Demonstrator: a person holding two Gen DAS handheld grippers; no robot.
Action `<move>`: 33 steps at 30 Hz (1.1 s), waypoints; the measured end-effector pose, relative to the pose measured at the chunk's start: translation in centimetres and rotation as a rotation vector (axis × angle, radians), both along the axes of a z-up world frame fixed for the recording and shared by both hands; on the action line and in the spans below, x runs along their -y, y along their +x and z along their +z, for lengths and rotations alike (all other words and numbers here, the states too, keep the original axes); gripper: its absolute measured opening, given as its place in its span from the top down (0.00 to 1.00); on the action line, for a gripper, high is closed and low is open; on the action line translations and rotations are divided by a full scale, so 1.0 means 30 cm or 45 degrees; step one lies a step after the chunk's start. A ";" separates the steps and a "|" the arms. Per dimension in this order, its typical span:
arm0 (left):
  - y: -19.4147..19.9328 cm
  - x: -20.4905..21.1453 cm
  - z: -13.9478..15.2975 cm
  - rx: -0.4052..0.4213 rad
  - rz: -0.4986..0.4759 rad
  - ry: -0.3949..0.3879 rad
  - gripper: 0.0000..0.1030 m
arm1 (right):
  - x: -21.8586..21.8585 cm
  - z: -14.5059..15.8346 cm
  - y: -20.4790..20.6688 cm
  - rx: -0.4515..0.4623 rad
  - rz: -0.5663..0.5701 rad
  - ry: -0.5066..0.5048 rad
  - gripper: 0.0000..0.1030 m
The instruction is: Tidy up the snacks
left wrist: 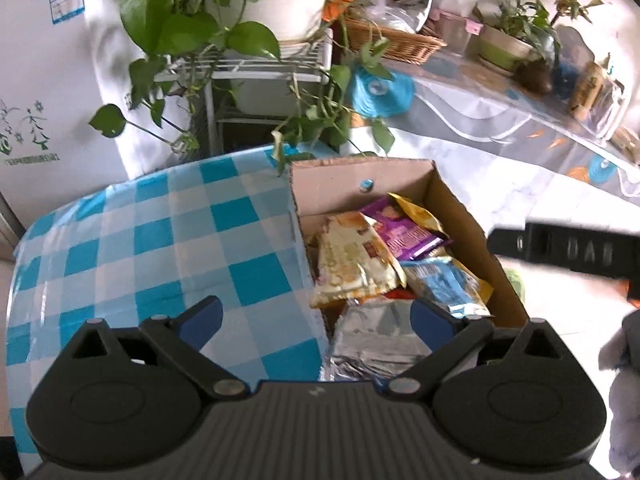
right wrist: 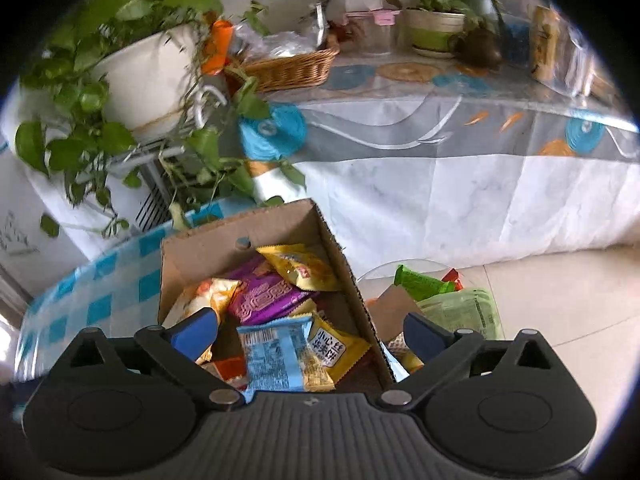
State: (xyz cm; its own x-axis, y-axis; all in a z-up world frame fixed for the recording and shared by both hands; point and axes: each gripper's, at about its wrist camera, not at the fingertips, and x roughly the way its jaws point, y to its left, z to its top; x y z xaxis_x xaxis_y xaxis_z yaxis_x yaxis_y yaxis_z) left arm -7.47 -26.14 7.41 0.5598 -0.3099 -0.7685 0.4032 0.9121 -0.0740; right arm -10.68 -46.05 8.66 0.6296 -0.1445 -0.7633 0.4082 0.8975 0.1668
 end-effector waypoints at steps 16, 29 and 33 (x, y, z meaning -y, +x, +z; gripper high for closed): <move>0.063 0.016 -0.024 -0.025 0.112 0.062 0.01 | -0.025 -0.008 0.014 -0.090 0.076 -0.081 0.00; 0.067 0.062 -0.026 0.040 0.105 0.165 0.01 | -0.030 -0.013 0.026 -0.129 0.083 -0.149 0.00; 0.066 0.068 -0.026 0.049 0.109 0.180 0.01 | -0.038 -0.012 0.027 -0.141 0.094 -0.199 0.00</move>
